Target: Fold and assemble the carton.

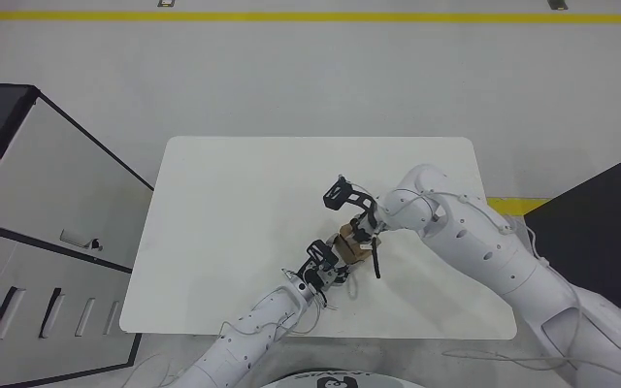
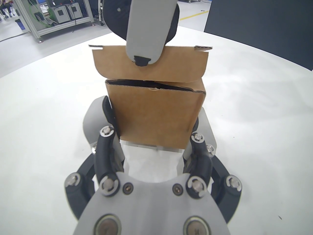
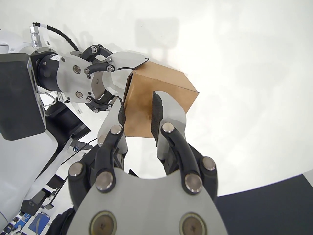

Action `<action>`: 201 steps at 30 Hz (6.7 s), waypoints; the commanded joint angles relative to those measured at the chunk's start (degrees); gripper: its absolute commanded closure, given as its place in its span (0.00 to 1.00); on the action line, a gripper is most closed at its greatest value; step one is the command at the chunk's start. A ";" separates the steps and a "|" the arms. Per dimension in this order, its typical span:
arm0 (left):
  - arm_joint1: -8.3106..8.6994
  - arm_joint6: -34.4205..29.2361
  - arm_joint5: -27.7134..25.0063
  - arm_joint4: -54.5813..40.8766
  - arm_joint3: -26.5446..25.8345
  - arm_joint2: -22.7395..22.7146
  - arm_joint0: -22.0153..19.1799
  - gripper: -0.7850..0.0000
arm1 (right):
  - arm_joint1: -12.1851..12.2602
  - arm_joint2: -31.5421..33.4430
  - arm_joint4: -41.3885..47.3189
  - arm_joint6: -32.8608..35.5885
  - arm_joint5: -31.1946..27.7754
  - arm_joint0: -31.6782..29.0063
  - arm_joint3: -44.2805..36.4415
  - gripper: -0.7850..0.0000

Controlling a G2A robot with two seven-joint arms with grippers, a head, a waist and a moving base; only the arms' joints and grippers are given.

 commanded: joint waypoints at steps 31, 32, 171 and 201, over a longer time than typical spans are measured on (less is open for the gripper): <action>0.08 0.43 0.18 0.07 -0.01 -0.06 0.18 1.00 | -1.02 -0.29 -3.43 1.00 0.71 -0.22 -0.99 0.87; 0.10 0.44 0.16 0.08 -0.03 -0.08 0.19 1.00 | -1.05 -0.28 -3.47 1.03 0.68 -0.23 -0.99 0.87; 2.38 -3.08 1.11 3.31 -9.53 -6.80 2.30 0.00 | 4.49 32.00 11.78 -10.66 4.76 -21.34 -1.82 0.00; 1.24 -2.39 2.05 2.66 -4.80 -4.08 -0.56 0.00 | 3.10 26.96 21.96 -15.07 2.04 -16.69 7.66 0.00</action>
